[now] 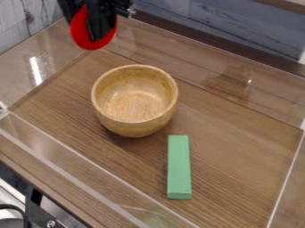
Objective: Move the red object to the left
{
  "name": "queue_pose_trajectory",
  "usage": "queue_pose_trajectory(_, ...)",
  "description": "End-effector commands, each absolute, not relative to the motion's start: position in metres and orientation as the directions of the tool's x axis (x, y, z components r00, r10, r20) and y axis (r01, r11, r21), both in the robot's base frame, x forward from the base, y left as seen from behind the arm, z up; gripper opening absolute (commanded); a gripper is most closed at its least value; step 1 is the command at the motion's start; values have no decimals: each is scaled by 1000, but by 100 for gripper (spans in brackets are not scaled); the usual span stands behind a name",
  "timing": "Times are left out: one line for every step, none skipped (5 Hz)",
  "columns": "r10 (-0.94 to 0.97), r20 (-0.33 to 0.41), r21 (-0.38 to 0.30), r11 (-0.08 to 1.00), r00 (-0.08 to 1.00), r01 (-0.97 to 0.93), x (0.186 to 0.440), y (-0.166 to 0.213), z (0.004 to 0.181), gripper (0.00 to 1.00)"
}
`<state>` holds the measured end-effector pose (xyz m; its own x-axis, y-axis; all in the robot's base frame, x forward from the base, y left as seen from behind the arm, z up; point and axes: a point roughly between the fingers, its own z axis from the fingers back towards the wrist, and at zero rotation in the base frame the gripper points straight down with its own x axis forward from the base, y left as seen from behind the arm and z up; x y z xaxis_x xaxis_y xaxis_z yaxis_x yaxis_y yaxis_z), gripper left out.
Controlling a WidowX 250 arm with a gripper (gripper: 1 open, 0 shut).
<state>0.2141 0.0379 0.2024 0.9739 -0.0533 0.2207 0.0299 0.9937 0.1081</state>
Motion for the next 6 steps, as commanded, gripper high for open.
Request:
queue_pose_trajectory(-48,272,114,993,961,17,218,22,222,0)
queue_pose_trajectory(-29,265,112,994,964,-1,220,16,227,0)
queue_pose_trajectory(-57,245,116,993,968,29,210,42,211,0)
queue_pose_trajectory(-81,222,118,991,972,56,199,71,194,0)
queue_pose_trajectory(-59,204,101,994,977,39,204,79,178,0)
queue_pose_trajectory(-52,188,99,995,981,34,219,88,161,0)
